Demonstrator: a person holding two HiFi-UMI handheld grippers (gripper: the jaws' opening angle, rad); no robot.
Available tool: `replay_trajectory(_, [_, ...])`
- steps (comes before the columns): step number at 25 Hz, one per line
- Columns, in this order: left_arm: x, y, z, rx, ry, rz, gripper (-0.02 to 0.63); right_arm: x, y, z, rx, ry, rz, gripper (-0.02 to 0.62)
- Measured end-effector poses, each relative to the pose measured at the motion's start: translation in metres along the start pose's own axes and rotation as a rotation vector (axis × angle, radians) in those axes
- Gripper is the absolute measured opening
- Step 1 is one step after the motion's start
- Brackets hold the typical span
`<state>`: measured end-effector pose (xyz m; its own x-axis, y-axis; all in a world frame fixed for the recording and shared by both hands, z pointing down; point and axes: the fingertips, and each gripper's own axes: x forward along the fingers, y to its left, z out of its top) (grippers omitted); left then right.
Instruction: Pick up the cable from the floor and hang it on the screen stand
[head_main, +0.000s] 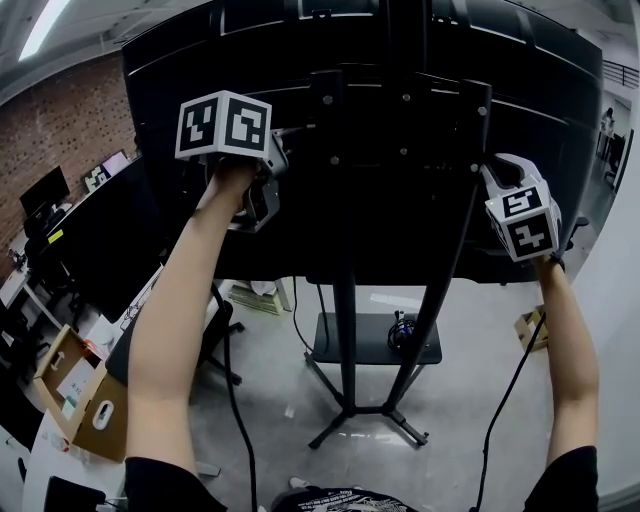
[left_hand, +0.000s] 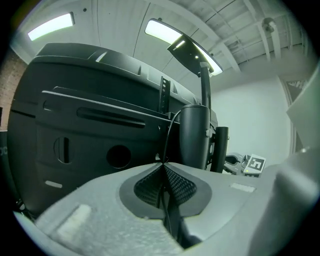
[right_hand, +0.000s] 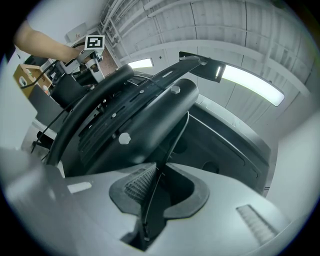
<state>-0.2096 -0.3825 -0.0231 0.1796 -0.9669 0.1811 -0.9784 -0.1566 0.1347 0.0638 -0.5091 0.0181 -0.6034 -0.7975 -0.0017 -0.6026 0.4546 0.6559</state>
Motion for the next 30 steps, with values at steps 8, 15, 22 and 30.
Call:
replay_trajectory(8, [-0.006, -0.007, -0.012, 0.285, -0.126, 0.119, 0.040, -0.008, -0.001, 0.000, 0.032, -0.060, -0.027, 0.072])
replay_trajectory(15, [-0.042, 0.005, -0.044, 0.276, -0.294, 0.219, 0.094, -0.037, 0.008, -0.006, 0.162, -0.139, -0.098, 0.133])
replay_trajectory(22, [-0.066, -0.008, -0.130, 0.221, -0.270, 0.195, 0.092, -0.085, 0.084, -0.016, 0.263, -0.118, -0.053, 0.106])
replay_trajectory(30, [-0.105, -0.055, -0.252, 0.129, -0.175, 0.089, 0.030, -0.154, 0.227, 0.001, 0.444, -0.068, 0.062, 0.045])
